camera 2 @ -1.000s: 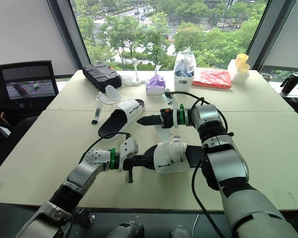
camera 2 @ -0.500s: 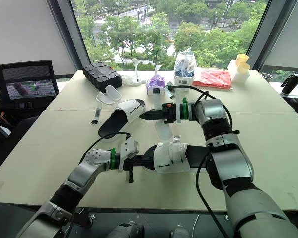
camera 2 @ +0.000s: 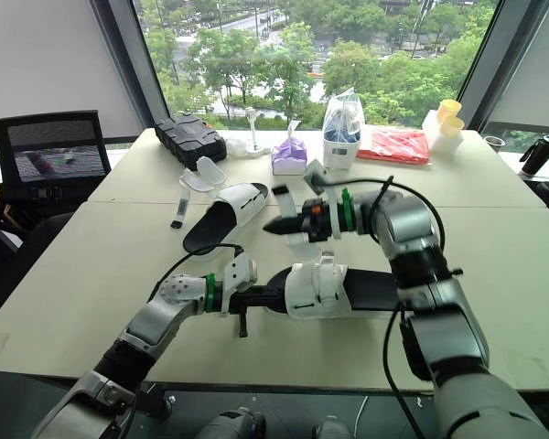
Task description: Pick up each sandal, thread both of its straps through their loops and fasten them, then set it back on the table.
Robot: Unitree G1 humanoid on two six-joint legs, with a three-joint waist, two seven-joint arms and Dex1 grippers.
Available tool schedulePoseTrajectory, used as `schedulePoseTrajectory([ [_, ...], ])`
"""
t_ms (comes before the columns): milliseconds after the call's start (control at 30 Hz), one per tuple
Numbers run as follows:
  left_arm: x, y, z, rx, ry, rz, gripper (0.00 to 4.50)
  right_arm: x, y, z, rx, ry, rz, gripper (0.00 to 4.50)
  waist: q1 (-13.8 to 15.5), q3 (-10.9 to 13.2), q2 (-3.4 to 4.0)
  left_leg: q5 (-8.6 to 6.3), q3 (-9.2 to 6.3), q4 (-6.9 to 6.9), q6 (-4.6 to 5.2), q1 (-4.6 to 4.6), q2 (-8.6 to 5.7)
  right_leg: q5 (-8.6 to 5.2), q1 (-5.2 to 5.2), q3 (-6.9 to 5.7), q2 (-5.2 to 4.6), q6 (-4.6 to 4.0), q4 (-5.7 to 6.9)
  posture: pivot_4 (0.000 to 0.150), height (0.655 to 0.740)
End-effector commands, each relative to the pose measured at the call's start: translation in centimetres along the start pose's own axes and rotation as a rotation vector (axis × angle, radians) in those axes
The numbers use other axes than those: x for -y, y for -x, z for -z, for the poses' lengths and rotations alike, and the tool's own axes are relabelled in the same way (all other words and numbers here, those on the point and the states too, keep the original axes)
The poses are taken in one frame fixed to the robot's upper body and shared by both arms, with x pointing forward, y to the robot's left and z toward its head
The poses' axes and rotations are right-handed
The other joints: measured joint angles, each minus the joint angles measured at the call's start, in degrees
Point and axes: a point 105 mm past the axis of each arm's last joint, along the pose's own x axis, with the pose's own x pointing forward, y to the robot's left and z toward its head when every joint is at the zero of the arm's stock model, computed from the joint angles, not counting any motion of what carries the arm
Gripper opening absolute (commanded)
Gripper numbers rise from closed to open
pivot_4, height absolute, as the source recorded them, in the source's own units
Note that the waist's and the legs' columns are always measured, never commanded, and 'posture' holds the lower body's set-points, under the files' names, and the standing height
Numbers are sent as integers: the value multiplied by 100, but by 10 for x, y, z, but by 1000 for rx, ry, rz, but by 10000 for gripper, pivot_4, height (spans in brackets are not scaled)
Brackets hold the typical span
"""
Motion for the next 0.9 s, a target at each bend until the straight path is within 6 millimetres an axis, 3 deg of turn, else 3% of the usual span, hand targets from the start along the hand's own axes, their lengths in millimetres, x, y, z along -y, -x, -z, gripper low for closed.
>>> schedulePoseTrajectory([
  [33, 5, 1, 36, -135, 70, -8, 0, -24, 0, 0, -32, 195, 39, 985, -14, 0, 0, 0, 3, 0, 0, -3, -1, -2, -1, 2, -1, -3, 0, 1500, 7400],
  [200, 8, 2, 38, -140, 74, -2, 0, -44, -2, 35, -72, 372, 132, 985, -24, -2, -8, -1, 0, -2, 0, -2, 4, -13, 3, -4, -2, -12, -3, 1500, 7400],
  [400, 11, 1, 37, -135, 93, 14, 0, -36, 2, 65, -103, 680, 271, 985, -25, 1, -12, -1, 1, -3, 0, -1, 3, -25, 9, -4, -4, 7, -15, 1500, 7400],
  [600, 12, 2, 37, -139, 92, 18, 0, -43, 8, 97, -195, 992, 211, 985, -15, 1, -16, -1, 1, -6, 0, 1, 3, -13, 11, -9, -2, -10, -20, 1500, 7400],
  [700, 13, 2, 37, -141, 92, 18, 0, -43, 19, 97, -196, 1092, 231, 9842, -11, 2, -18, -1, 0, -6, 0, 10, 3, -13, 22, -9, -1, -10, -20, 1500, 7400],
  [833, 14, 3, 37, -142, 94, 19, 0, -53, 30, 95, -177, 1122, 223, 29376, -5, 3, -23, -1, -1, -6, 1, 11, 3, -14, 31, -8, -1, -10, -21, 1500, 7400],
  [900, 15, 3, 38, -142, 93, 20, 0, -58, 37, 88, -134, 1040, 242, 39480, -13, 5, -27, -2, -3, -10, 2, 10, 4, -17, 32, -8, -1, -7, -23, 1500, 7400],
])
